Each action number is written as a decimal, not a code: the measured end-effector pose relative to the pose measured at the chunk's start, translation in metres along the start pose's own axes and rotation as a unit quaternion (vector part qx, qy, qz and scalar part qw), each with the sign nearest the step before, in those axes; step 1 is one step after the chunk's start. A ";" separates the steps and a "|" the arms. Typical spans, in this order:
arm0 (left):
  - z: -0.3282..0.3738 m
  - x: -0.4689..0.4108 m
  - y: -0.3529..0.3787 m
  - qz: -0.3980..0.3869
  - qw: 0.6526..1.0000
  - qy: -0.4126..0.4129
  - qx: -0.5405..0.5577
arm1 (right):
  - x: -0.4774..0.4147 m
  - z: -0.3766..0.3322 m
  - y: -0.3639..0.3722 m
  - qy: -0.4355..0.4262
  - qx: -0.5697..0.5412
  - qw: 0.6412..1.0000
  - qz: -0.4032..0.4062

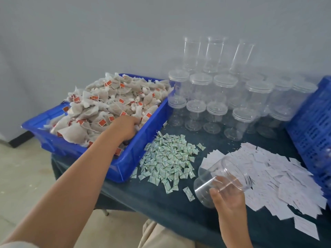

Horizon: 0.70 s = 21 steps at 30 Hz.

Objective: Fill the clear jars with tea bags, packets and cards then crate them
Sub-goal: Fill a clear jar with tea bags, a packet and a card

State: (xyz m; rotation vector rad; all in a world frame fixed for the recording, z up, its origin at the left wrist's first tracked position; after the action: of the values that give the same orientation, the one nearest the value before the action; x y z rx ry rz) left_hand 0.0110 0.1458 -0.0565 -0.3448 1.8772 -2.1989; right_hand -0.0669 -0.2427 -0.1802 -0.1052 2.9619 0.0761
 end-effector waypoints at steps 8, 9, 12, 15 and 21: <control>-0.033 0.017 -0.081 0.243 0.952 -0.039 0.181 | 0.009 0.000 0.008 -0.009 0.114 0.993 -0.035; -0.033 0.021 -0.089 0.252 0.932 -0.026 0.259 | 0.009 -0.003 0.008 -0.011 0.119 0.992 -0.032; -0.013 0.036 -0.105 0.224 0.837 0.017 0.499 | 0.010 -0.006 0.007 -0.009 0.110 0.994 -0.019; 0.030 0.050 -0.112 0.172 0.815 0.072 0.549 | 0.011 -0.009 0.010 0.001 0.114 0.993 -0.030; 0.123 0.085 -0.110 0.083 0.780 0.173 0.595 | 0.009 -0.022 0.018 0.002 0.129 0.990 -0.051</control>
State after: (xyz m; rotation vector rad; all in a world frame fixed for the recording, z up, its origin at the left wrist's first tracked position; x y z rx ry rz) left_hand -0.0319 0.0205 0.0734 0.4691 0.2428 -2.8710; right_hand -0.0812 -0.2262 -0.1597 -0.2203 2.9327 -0.3198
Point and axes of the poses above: each hand's wrist, its own x-axis away from the middle knuckle, its own y-axis out of the palm, z = x × y, the point moved 8 cm from there along -x, towards the middle knuckle
